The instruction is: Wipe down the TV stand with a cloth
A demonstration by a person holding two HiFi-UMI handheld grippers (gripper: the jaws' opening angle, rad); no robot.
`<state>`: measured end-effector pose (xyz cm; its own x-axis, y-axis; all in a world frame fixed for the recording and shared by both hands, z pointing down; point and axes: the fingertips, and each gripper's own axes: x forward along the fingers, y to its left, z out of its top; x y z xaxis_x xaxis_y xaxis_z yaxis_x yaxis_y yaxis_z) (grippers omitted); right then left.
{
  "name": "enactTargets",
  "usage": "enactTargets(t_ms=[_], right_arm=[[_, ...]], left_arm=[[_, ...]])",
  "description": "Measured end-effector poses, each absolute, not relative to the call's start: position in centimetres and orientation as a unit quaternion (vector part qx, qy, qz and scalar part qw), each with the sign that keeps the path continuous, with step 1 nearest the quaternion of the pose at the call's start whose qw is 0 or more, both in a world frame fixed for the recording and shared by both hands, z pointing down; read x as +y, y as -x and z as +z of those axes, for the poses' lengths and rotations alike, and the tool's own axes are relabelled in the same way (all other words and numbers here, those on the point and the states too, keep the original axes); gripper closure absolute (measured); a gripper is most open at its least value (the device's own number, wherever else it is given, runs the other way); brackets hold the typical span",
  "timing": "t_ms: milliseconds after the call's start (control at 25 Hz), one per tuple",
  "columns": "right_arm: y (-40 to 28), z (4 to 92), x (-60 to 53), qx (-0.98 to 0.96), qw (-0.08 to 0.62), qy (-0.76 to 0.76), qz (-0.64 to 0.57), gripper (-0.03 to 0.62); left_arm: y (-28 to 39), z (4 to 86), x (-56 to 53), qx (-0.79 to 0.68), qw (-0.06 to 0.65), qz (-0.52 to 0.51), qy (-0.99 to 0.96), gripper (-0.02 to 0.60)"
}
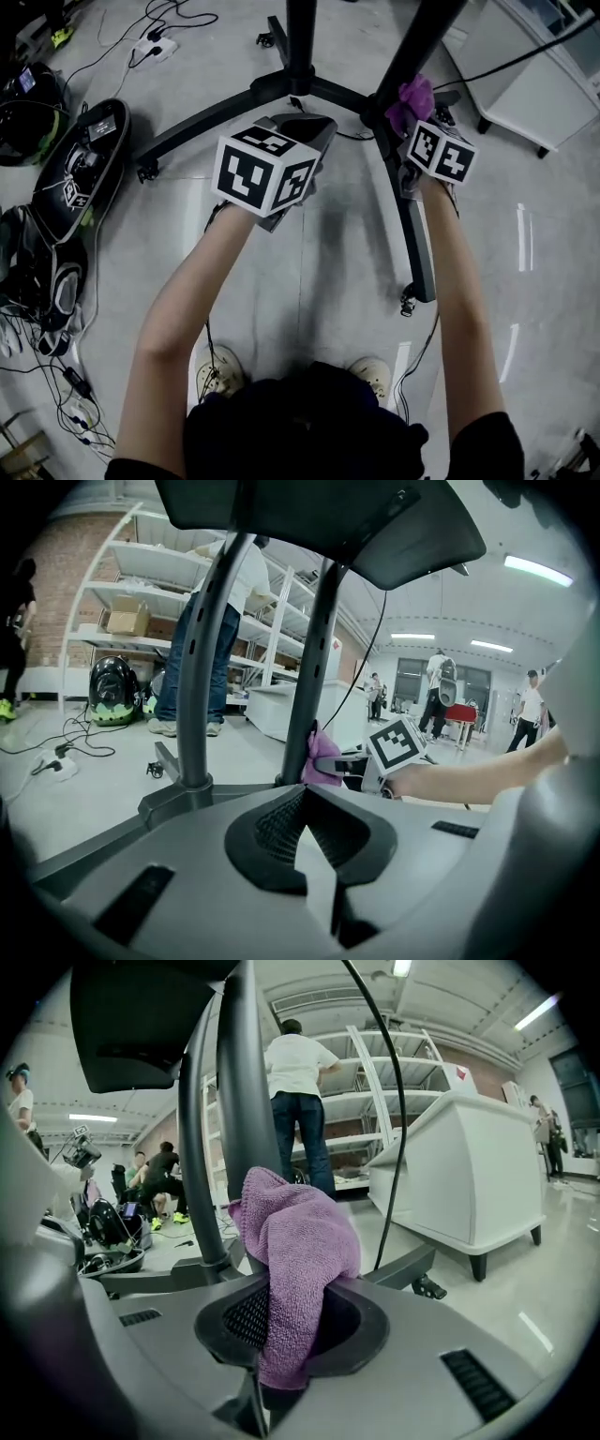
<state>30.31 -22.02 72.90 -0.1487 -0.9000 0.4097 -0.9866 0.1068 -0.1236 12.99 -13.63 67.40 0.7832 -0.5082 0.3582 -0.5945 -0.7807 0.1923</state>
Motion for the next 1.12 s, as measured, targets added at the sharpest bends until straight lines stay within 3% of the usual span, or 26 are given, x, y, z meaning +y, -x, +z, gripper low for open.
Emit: enactTargets(t_ms=[200,520,960,1120], right_arm=[[-27.3,71.2,-20.2,-0.755,0.112,-0.624,0.165,0.505],[-16.7,68.2,-18.8,-0.808,0.083,-0.554,0.179,0.505],[8.7,69.8,-18.8,-0.915,0.155,-0.352,0.125,0.505],[14.6,72.6,-18.5,-0.921,0.198,-0.312,0.122,0.505]], left_arm=[[-10.0,68.3,-13.7,-0.313,0.154,0.138,-0.927,0.577],[-1.0,70.2,-14.2,-0.375,0.184,0.104,-0.902,0.577],[16.9,75.0,-14.1,-0.479,0.212,0.107,-0.845,0.577],[22.3,76.0,-13.7,-0.523,0.224,0.092,-0.817,0.577]])
